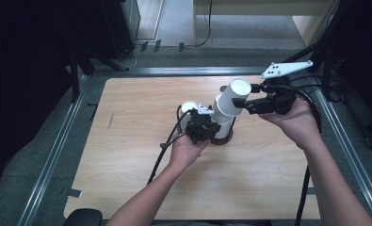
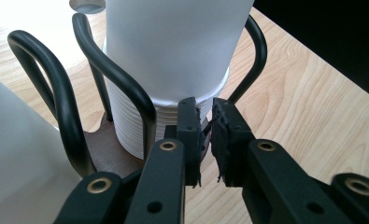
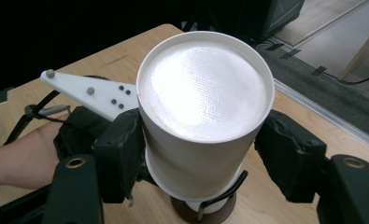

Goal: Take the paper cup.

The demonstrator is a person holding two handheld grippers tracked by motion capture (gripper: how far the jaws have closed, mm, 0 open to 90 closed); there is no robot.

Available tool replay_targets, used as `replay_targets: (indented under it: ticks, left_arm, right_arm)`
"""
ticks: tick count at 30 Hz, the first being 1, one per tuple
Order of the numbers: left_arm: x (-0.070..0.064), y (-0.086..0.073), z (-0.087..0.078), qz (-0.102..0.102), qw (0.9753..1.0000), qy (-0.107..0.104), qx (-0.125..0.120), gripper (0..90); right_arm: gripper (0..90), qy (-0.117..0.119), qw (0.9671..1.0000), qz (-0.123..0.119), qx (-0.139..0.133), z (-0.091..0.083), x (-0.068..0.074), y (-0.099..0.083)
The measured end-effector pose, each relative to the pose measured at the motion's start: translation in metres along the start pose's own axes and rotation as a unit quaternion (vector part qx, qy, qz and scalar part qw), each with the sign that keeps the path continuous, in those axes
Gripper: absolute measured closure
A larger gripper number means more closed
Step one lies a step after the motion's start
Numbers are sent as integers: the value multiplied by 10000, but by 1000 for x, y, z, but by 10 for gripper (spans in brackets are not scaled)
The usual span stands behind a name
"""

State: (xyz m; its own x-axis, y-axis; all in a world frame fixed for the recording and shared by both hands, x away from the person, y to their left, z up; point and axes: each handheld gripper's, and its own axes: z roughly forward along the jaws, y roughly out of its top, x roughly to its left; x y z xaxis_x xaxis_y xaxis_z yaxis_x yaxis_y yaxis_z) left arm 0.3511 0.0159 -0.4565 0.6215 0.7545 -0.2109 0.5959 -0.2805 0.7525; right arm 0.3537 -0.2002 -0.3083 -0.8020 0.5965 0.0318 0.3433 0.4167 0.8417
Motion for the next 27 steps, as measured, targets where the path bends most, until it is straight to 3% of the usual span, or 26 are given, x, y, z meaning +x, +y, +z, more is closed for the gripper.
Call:
replay_targets:
  ticks: [3, 7, 10, 14, 17, 22, 27]
  left_arm:
    - [-2, 0, -2, 1, 10000, -91, -4, 791]
    - [-4, 0, -5, 165, 9998, -135, 42, 748]
    - [-2, 0, -7, 156, 9995, -255, 74, 718]
    - [0, -2, -15, 284, 9983, -491, 139, 582]
    - [0, -4, -21, 446, 9974, -499, 266, 536]
    - [-2, -10, -33, 748, 9947, -661, 264, 478]
    - [4, -18, -44, 729, 9934, -880, 135, 438]
  right_arm:
    - [340, 75, 9999, 82, 16, -4, -2, -8]
    - [340, 84, 10000, -1, 51, -9, 0, -17]
    - [340, 93, 9999, -17, 53, -12, 2, -21]
    - [340, 153, 9998, -121, 105, -15, 5, -33]
    - [340, 200, 9996, -161, 143, -15, 6, -42]
    - [340, 331, 9991, -193, 171, -13, 10, -55]
    - [340, 472, 9986, -169, 191, -8, 16, -66]
